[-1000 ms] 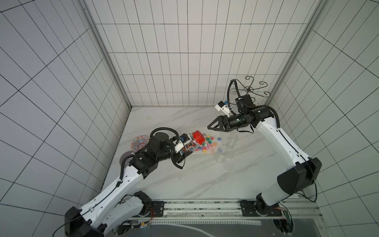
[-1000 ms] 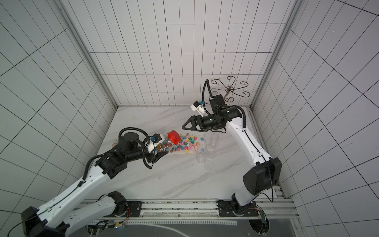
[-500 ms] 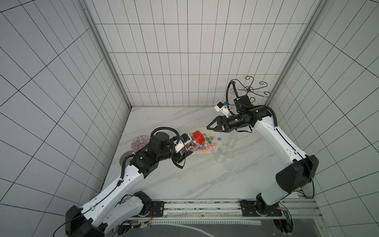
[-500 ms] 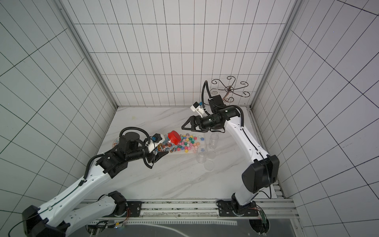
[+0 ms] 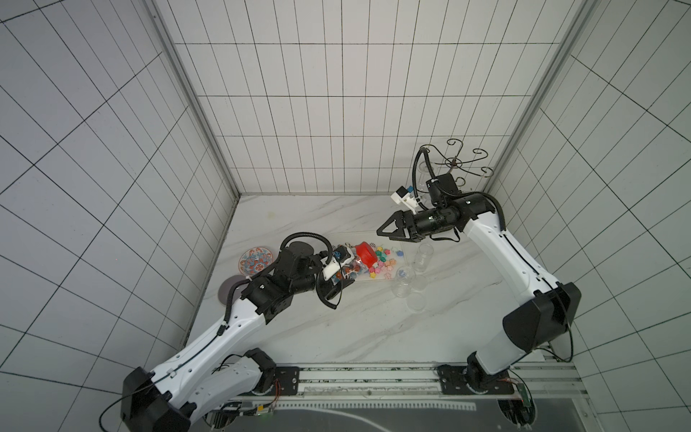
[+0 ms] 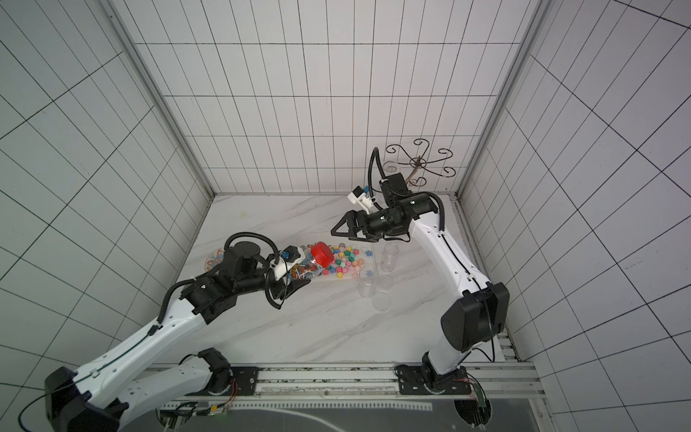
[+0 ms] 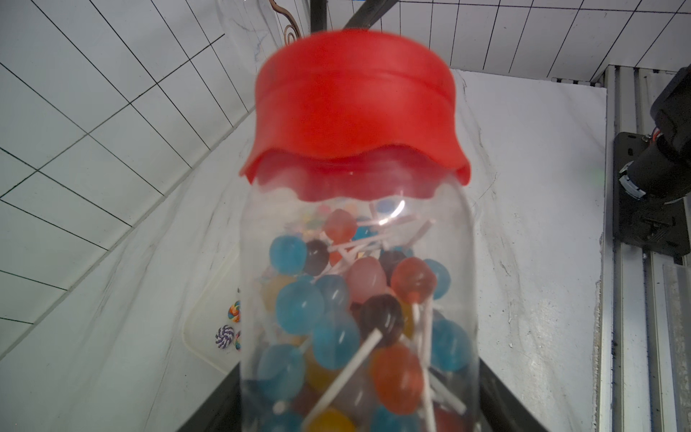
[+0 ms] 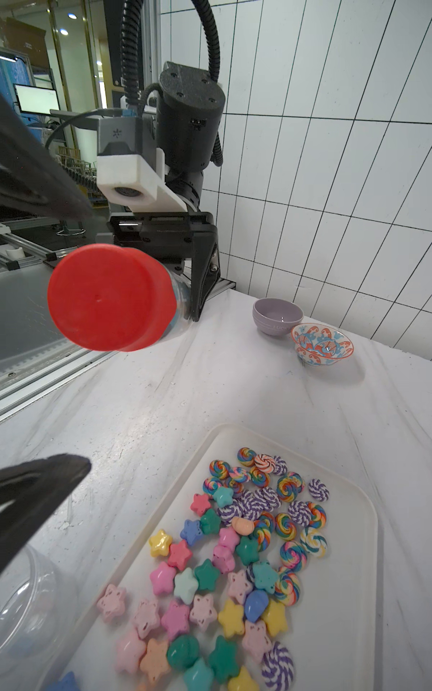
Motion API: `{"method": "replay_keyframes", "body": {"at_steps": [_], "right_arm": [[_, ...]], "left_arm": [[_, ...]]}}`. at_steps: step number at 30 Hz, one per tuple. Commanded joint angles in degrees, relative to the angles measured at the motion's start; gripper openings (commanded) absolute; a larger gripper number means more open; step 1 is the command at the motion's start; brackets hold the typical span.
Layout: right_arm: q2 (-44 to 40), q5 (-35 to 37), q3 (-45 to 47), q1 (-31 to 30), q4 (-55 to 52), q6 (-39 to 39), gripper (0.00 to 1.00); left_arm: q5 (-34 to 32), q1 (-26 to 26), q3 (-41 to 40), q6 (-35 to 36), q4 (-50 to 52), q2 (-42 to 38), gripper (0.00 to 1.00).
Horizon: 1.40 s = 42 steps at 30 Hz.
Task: Pour the candies out of the jar
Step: Unscrew the lid from the jar.
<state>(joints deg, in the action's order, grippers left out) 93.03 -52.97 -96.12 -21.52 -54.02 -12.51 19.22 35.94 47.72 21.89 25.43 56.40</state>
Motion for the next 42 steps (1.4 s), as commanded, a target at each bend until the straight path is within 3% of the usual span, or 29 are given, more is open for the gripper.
{"method": "replay_keyframes", "body": {"at_steps": [1,15,27,42], "right_arm": [[0.80,0.73,-3.11,-1.17,-2.48,0.38,0.99],[-0.12,-1.71,2.96,-7.08,-0.56,-0.74,0.99],[-0.45,-2.97,7.59,-8.03,1.51,-1.67,0.98],[-1.93,-8.54,10.76,-8.54,7.00,-4.71,0.77]], "left_arm": [[-0.78,0.66,2.11,0.26,-1.93,-0.20,0.60],[-1.54,1.32,2.34,0.19,-1.79,0.29,0.60],[-1.47,1.41,2.29,0.17,-1.89,-0.25,0.60],[-1.67,1.41,2.20,-0.18,-2.84,-1.05,0.59]]}}
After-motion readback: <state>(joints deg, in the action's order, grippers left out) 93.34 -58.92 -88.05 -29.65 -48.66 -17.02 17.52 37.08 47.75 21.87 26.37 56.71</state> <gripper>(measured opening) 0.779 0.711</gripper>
